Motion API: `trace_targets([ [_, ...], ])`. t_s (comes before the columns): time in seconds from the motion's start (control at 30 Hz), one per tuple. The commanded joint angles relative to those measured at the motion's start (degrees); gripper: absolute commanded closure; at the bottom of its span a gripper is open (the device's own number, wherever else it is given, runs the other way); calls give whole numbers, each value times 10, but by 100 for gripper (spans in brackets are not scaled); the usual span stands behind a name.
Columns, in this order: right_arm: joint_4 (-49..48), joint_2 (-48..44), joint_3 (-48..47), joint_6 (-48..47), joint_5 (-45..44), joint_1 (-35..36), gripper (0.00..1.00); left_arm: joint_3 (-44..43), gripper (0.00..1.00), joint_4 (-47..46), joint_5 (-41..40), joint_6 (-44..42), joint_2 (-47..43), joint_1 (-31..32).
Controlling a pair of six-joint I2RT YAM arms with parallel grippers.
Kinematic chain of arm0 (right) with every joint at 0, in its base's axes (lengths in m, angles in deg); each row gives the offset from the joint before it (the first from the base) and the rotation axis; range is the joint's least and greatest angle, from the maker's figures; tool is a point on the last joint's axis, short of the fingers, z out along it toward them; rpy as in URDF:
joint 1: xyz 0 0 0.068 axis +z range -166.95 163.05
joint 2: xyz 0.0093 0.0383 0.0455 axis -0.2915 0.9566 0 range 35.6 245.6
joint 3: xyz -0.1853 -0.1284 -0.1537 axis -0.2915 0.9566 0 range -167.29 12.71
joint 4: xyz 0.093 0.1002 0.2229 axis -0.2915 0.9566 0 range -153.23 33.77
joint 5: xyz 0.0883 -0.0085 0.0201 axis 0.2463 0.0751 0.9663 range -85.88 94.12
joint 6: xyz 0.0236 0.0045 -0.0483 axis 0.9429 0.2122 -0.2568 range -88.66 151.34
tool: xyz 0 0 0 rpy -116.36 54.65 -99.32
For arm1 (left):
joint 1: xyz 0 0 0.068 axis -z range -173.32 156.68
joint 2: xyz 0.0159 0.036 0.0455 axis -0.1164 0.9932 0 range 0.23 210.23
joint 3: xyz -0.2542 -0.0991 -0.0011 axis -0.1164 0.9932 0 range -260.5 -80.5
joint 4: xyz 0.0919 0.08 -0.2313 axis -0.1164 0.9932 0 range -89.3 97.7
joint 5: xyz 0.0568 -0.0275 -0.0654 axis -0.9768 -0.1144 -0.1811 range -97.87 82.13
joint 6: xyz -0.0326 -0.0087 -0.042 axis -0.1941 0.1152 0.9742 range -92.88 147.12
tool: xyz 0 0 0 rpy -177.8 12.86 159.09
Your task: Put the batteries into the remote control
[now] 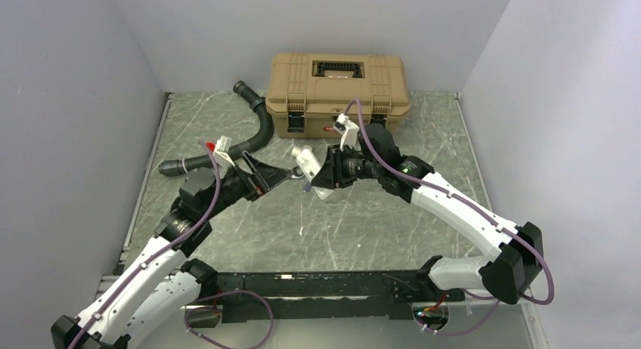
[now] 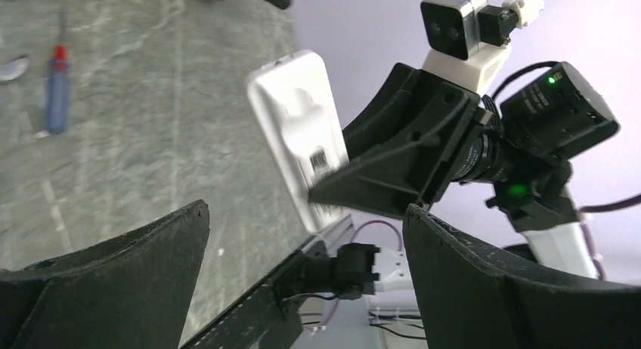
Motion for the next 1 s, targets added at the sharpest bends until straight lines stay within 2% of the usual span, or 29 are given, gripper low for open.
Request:
trace_targets([
  [0.0,146,14,-20,-76,-243,-3,100,-54,0,164,-69,-71,-20,-4],
  [0.17,144,7,54,-89,-376,-2,100,-86,1,233,-102,-108,-14,-4],
  [0.37,73,-3,150,-83,-428,33,100,-83,1,229,-97,-113,-13,-4],
  [0.63,59,59,178,-69,-532,118,100,-82,0,228,-92,-113,-11,-5],
  [0.97,5,99,209,-61,-576,150,100,-79,1,238,-103,-108,-21,-6],
])
